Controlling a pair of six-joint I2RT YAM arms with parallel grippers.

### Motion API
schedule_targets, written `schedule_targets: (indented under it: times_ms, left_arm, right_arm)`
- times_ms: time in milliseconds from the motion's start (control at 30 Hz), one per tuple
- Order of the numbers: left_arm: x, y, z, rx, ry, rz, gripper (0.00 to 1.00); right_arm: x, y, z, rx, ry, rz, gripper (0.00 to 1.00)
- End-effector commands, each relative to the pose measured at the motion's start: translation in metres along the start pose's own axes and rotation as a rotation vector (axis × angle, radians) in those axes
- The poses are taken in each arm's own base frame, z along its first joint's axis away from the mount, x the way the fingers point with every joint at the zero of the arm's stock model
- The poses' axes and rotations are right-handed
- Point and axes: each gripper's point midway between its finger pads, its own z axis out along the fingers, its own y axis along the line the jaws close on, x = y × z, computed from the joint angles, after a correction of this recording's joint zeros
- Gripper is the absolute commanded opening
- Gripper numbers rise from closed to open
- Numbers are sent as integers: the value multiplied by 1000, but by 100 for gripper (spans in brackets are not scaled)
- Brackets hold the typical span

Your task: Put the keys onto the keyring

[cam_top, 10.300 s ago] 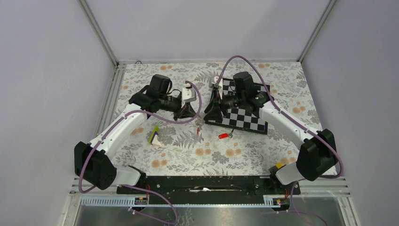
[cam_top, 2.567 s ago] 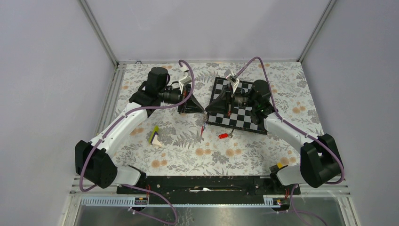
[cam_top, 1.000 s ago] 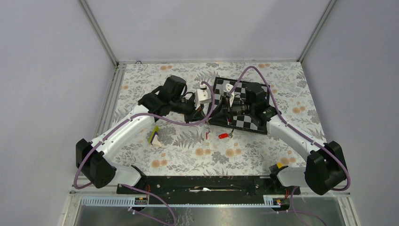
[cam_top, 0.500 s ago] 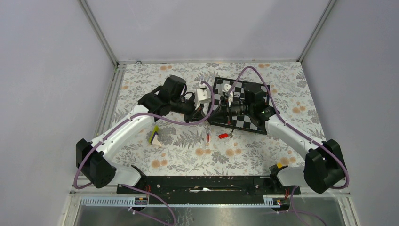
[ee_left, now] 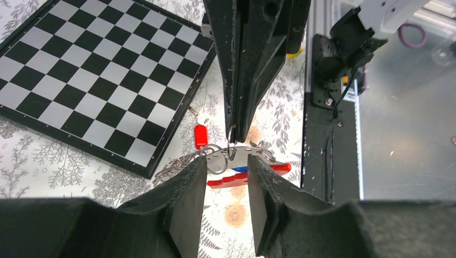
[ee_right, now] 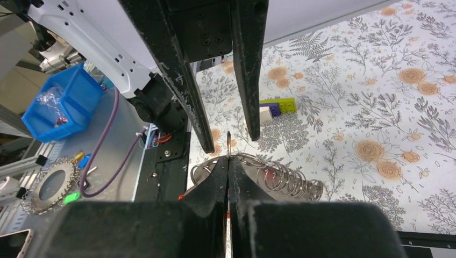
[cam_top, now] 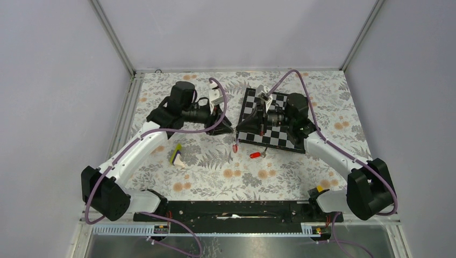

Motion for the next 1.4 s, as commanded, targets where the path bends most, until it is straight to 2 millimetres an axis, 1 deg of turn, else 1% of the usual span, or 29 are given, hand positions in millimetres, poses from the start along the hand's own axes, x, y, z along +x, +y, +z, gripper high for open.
schedule_targets:
  times_ms: [0, 133, 367, 633, 900, 1033, 1067, 1100, 1267, 1367]
  left_arm:
    - [-29, -12, -9, 90, -137, -12, 39]
    - [-31, -11, -13, 98, -157, -26, 39]
    - [-30, -13, -10, 123, -159, -42, 30]
    - [-29, -14, -9, 139, -157, -48, 16]
    - [-31, -12, -8, 146, -156, -55, 0]
    - [-30, -9, -6, 136, -153, -64, 0]
    - [-29, -9, -6, 134, -151, -65, 0]
    - [-29, -8, -6, 129, -151, -62, 0]
    - [-23, -6, -7, 95, -118, -23, 0]
    - [-19, -5, -7, 70, -102, 3, 0]
  right_arm:
    - [-21, 10, 0, -54, -77, -11, 0]
    - [-22, 10, -1, -56, -95, -10, 0]
    - [-24, 11, -1, -60, -116, 0, 0]
    - [-24, 11, -2, -56, -120, 2, 0]
    - [-16, 5, -2, -38, -110, 8, 0]
    - [-13, 4, -2, -32, -103, 2, 0]
    - [-12, 3, -2, -31, -102, 1, 1]
    - [-11, 2, -2, -29, -99, 0, 4]
    - [-5, -1, -4, -3, -58, -41, 26]
    - [0, -5, -8, 26, -12, -96, 32]
